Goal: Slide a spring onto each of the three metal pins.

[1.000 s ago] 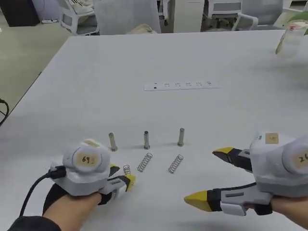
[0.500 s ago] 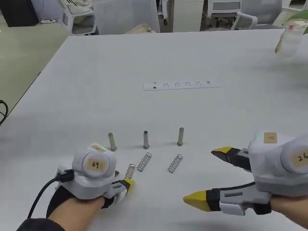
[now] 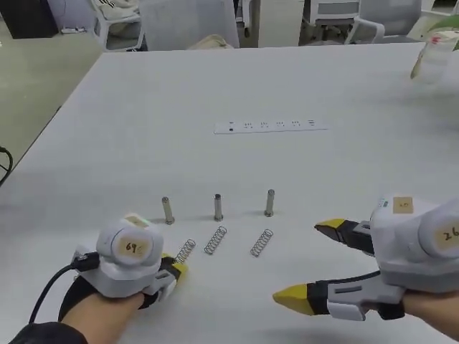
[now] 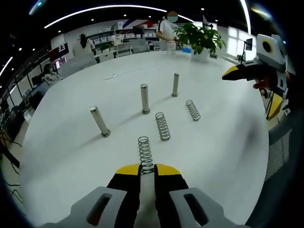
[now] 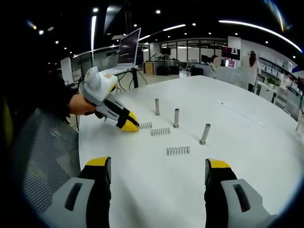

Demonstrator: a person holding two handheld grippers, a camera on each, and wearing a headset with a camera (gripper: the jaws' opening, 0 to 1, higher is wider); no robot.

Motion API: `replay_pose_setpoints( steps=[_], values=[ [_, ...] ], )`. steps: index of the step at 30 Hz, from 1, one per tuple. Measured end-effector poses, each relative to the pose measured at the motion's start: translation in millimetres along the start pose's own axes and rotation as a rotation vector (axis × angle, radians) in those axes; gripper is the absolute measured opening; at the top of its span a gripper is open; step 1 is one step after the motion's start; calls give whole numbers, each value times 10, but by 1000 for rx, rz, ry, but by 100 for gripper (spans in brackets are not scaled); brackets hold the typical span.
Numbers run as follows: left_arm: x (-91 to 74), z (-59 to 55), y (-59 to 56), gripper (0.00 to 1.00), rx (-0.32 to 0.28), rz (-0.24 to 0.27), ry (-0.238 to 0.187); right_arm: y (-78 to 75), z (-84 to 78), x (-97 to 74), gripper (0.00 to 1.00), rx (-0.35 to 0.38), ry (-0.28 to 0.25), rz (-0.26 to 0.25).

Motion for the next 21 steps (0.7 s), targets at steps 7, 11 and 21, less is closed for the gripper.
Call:
replay_pose_setpoints(
  steps=[7,11,21],
  values=[
    [-39,0,-12,2,-3,-36,4,10,13,-1,80,-4,0,5],
    [-113,57,-44,2,-2,-78,-13,21,19,-1,80,-8,3,9],
    [-353,148,-291,2,6,-250,-83,80,79,9,76,-8,-5,41]
  ],
)
Point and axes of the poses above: the centre of the closed fingertips' face, and the gripper's own axes: x roughly forward along the fingers, y roughly to its left, z roughly out of its top, the point moved 1 cm from there along -x, roughly backward along the fingers, and after that the axes turned 6 degrees about x, right-handed, at the moved point
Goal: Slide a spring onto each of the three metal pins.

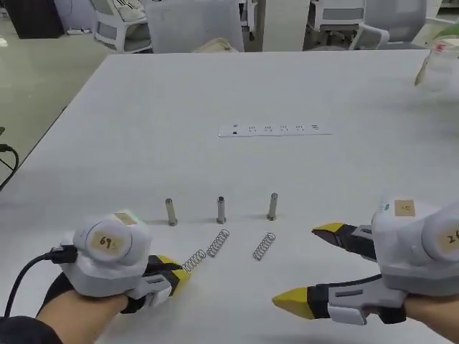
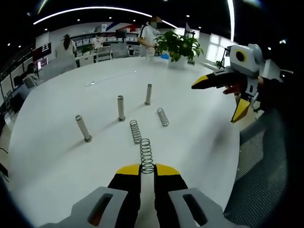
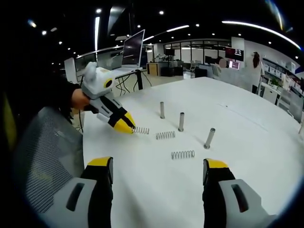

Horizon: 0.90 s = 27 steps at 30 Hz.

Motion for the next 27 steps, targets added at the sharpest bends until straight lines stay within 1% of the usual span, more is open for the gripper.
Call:
replay_pose_setpoints(
  steps=[1,3,4,5,6,7,10,11,15,19,23,24,25,27],
  values=[
    [-25,14,-33,2,3,-17,-6,6,5,-2,76,0,0,3],
    [-60,57,-131,2,27,-67,-30,20,3,7,75,0,3,10],
    [-67,63,-145,2,31,-74,-33,23,3,9,75,0,4,11],
    [-95,94,-223,2,51,-116,-53,44,5,19,75,-4,7,21],
    [-108,100,-240,2,56,-125,-57,53,9,23,74,-6,8,25],
    [-129,133,-298,2,71,-160,-77,70,17,30,74,-8,7,33],
    [-178,188,-386,2,99,-206,-106,103,43,41,72,-9,4,52],
    [-197,208,-403,2,97,-215,-113,138,66,45,70,-6,-2,73],
    [-234,270,-458,2,113,-246,-138,190,134,48,67,14,-23,106],
    [-255,313,-509,2,124,-272,-154,238,175,51,62,17,-30,132],
    [-290,384,-596,2,146,-306,-176,332,231,47,54,33,-45,186],
    [-291,391,-607,2,149,-311,-178,347,232,48,52,35,-43,195],
    [-301,404,-640,2,156,-329,-182,378,228,49,50,37,-39,213],
    [-312,420,-675,2,169,-339,-184,425,222,45,42,37,-33,240]
  ],
)
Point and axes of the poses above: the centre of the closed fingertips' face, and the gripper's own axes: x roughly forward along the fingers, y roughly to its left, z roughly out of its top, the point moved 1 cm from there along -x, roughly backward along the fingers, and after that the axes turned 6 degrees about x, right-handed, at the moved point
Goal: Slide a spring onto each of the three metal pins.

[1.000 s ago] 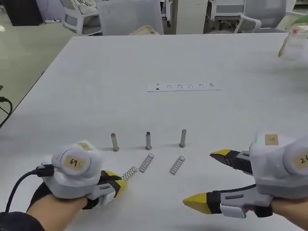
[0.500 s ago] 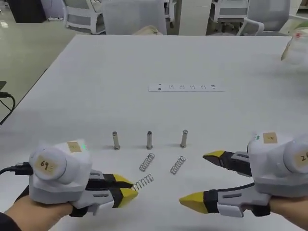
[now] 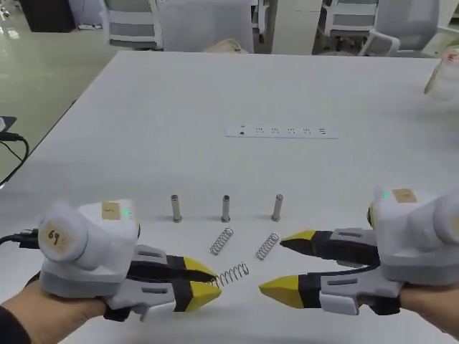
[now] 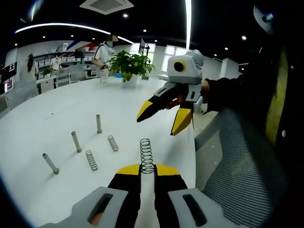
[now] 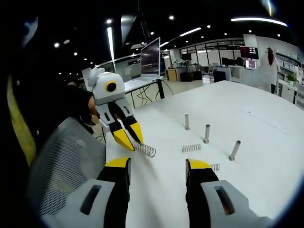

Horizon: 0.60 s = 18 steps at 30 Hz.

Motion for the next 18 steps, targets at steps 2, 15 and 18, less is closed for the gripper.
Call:
replay_pose_setpoints(
  steps=[2,15,18],
  values=[
    [2,21,-42,2,3,-20,-6,16,9,1,38,1,-3,10],
    [6,178,-244,2,48,-95,-35,234,-28,26,21,30,28,132],
    [7,192,-264,2,58,-104,-38,265,-40,33,19,32,34,149]
  ],
)
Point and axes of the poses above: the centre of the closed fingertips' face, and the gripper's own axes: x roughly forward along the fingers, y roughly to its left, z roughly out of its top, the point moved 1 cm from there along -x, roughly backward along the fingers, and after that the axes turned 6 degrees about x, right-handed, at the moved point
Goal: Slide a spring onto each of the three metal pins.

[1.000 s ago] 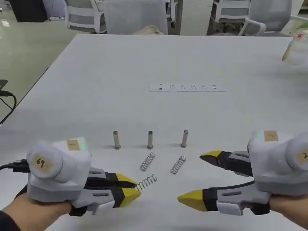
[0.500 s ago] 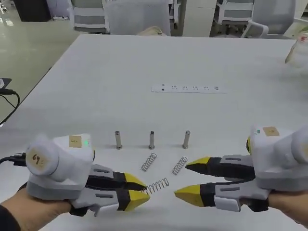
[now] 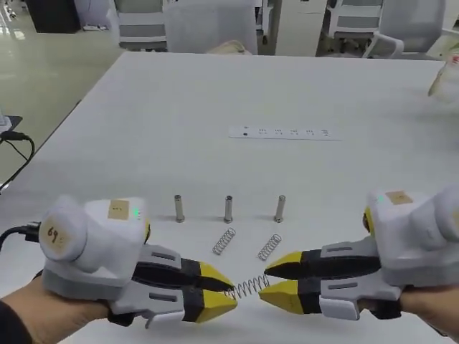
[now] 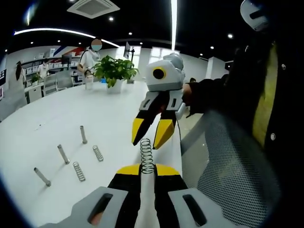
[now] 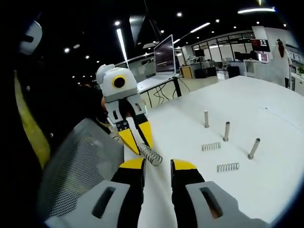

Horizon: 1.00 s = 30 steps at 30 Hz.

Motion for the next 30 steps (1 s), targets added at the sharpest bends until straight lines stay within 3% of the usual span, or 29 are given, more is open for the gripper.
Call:
replay_pose_setpoints(
  steps=[20,25,28,29,30],
  values=[
    [47,23,-143,2,49,-47,12,170,-53,5,11,62,40,106],
    [56,43,-199,1,56,-66,7,272,-9,-23,10,93,47,175],
    [60,58,-220,1,59,-72,3,291,-11,-28,10,105,57,190],
    [67,94,-236,1,52,-79,-16,294,-21,-25,10,102,64,191],
    [67,85,-231,1,56,-76,-3,312,-22,-21,9,107,65,200]
  ],
)
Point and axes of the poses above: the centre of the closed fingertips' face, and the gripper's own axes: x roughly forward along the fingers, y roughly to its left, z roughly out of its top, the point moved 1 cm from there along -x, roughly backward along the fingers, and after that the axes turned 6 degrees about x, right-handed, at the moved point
